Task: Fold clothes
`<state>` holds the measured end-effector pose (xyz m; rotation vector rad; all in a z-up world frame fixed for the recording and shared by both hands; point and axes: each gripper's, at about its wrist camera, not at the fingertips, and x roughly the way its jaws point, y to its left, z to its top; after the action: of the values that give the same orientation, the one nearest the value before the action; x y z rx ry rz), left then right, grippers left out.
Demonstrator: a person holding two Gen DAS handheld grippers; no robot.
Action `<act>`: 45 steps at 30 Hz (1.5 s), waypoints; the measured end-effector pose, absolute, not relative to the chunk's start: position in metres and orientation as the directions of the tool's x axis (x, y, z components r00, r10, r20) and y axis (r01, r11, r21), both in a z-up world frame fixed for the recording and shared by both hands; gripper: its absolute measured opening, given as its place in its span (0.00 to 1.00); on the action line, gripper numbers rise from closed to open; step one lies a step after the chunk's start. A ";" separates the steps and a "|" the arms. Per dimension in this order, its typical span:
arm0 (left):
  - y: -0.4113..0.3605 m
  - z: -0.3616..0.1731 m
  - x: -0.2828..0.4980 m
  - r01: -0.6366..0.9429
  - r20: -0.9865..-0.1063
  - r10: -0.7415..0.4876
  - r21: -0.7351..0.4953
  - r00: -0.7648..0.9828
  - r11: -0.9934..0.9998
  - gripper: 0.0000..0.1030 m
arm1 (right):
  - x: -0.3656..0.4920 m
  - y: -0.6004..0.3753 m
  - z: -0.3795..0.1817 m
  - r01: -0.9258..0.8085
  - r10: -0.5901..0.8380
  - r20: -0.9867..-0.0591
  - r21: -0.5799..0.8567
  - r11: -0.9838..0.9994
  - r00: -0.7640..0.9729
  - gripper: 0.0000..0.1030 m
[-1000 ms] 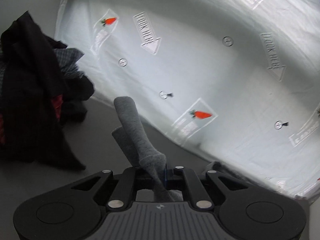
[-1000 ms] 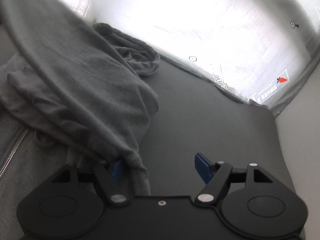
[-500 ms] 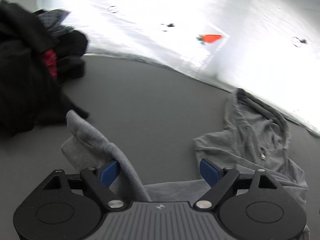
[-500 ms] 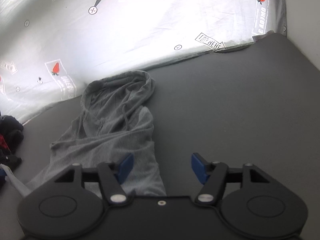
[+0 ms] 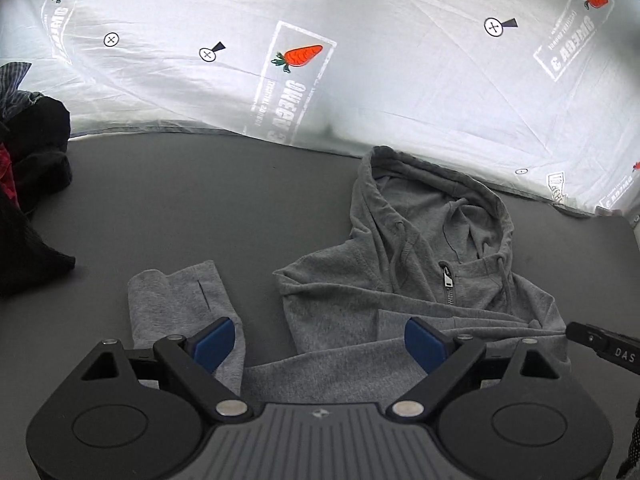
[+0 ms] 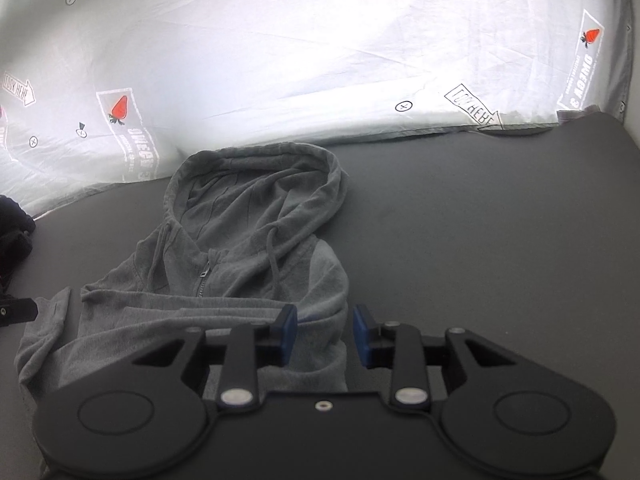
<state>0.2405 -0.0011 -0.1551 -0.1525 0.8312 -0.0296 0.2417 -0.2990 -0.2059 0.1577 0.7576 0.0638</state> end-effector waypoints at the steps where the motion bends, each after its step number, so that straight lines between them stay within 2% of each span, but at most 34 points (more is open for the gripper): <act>1: -0.006 -0.158 0.242 -0.012 -0.739 -0.096 -0.140 0.667 0.990 0.89 | 0.246 -0.297 -0.206 -0.014 0.116 -0.678 0.154 0.988 0.726 0.31; 8: -0.026 -0.184 0.251 0.029 -0.788 -0.126 -0.136 0.602 0.990 0.89 | 0.286 -0.281 -0.220 -0.075 0.100 -0.756 0.067 0.995 0.648 0.27; 10: -0.025 -0.189 0.252 0.022 -0.798 -0.108 -0.118 0.593 0.993 0.89 | 0.290 -0.275 -0.220 -0.099 0.083 -0.750 0.024 0.995 0.656 0.03; 12: -0.021 -0.193 0.252 0.008 -0.809 -0.091 -0.106 0.580 0.994 0.89 | 0.292 -0.271 -0.216 -0.107 0.065 -0.728 -0.012 0.994 0.682 0.03; 16: -0.012 -0.202 0.249 -0.024 -0.828 -0.065 -0.095 0.556 0.995 0.89 | 0.301 -0.276 -0.199 -0.093 0.083 -0.692 0.023 0.995 0.717 0.03; 25: 0.008 -0.207 0.250 -0.096 -0.835 0.008 -0.053 0.550 0.994 0.89 | 0.313 -0.279 -0.207 -0.015 0.077 -0.701 0.094 0.995 0.709 0.02; 26: 0.009 -0.206 0.251 -0.097 -0.832 0.021 -0.039 0.554 0.995 0.89 | 0.315 -0.279 -0.208 -0.006 0.076 -0.702 0.101 0.995 0.708 0.05; 27: 0.010 -0.206 0.252 -0.102 -0.828 0.040 -0.022 0.560 0.995 0.89 | 0.316 -0.279 -0.209 0.003 0.075 -0.703 0.109 0.994 0.707 0.18; 28: 0.012 -0.207 0.252 -0.110 -0.825 0.059 -0.004 0.562 0.994 0.89 | 0.318 -0.279 -0.210 0.012 0.075 -0.705 0.117 0.993 0.706 0.46; 29: 0.013 -0.207 0.252 -0.120 -0.823 0.074 0.007 0.563 0.993 0.89 | 0.309 -0.276 -0.202 0.008 0.070 -0.682 0.110 0.994 0.728 0.57; 30: 0.015 -0.208 0.252 -0.130 -0.821 0.083 0.011 0.564 0.991 0.89 | 0.300 -0.272 -0.194 0.003 0.065 -0.657 0.102 0.995 0.751 0.60; 35: 0.015 -0.199 0.246 -0.153 -0.781 0.142 0.060 0.609 0.986 0.89 | 0.259 -0.237 -0.183 -0.106 0.081 -0.647 0.000 0.994 0.758 0.59; 38: 0.015 -0.189 0.241 -0.150 -0.742 0.170 0.095 0.648 0.984 0.89 | 0.237 -0.217 -0.194 -0.183 0.113 -0.683 -0.032 0.983 0.721 0.59; 42: 0.019 -0.185 0.240 -0.179 -0.708 0.232 0.150 0.666 0.972 0.90 | 0.220 -0.203 -0.226 -0.229 0.132 -0.782 -0.015 0.973 0.610 0.58; 45: 0.029 -0.193 0.245 -0.227 -0.714 0.282 0.175 0.641 0.958 0.91 | 0.208 -0.197 -0.236 -0.250 0.120 -0.765 -0.055 0.967 0.632 0.61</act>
<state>0.2449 0.0289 -0.1927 0.0717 0.8256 0.2906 0.2078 -0.1975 -0.2365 -0.1612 0.8615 0.2125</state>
